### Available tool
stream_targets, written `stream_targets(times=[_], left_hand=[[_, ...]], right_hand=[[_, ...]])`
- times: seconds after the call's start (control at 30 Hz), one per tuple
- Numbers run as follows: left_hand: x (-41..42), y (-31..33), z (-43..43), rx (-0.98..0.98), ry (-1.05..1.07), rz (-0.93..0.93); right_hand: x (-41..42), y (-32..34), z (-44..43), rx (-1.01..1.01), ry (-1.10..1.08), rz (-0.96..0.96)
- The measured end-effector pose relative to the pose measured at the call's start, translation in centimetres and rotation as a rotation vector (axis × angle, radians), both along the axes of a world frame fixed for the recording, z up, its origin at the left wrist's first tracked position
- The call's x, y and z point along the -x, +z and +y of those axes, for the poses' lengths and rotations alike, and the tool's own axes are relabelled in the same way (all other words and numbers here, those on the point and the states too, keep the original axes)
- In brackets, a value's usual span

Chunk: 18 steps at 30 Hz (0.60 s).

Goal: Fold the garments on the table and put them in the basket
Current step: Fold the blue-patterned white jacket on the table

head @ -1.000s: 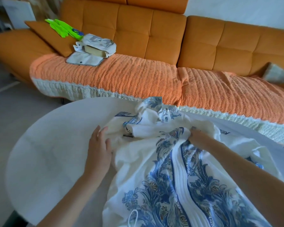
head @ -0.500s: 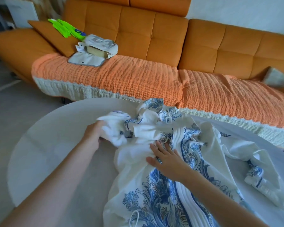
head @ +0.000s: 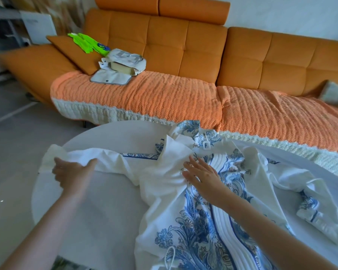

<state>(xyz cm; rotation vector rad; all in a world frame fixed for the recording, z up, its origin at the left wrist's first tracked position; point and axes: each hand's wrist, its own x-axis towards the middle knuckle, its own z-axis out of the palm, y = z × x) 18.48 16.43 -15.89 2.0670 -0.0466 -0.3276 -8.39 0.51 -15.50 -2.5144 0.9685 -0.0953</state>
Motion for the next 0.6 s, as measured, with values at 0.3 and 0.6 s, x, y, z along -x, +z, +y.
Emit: stream_targets(times=[0.3, 0.6], left_hand=[[6.4, -1.8, -4.9, -0.201, -1.017, -0.703], [2.9, -4.9, -4.2, -0.872, -0.938, -0.543]], right_hand=[[-2.3, -0.5, 0.3, -0.035, 0.057, 0.024], [-0.6, -0.9, -0.2, 0.007, 0.042, 0.089]])
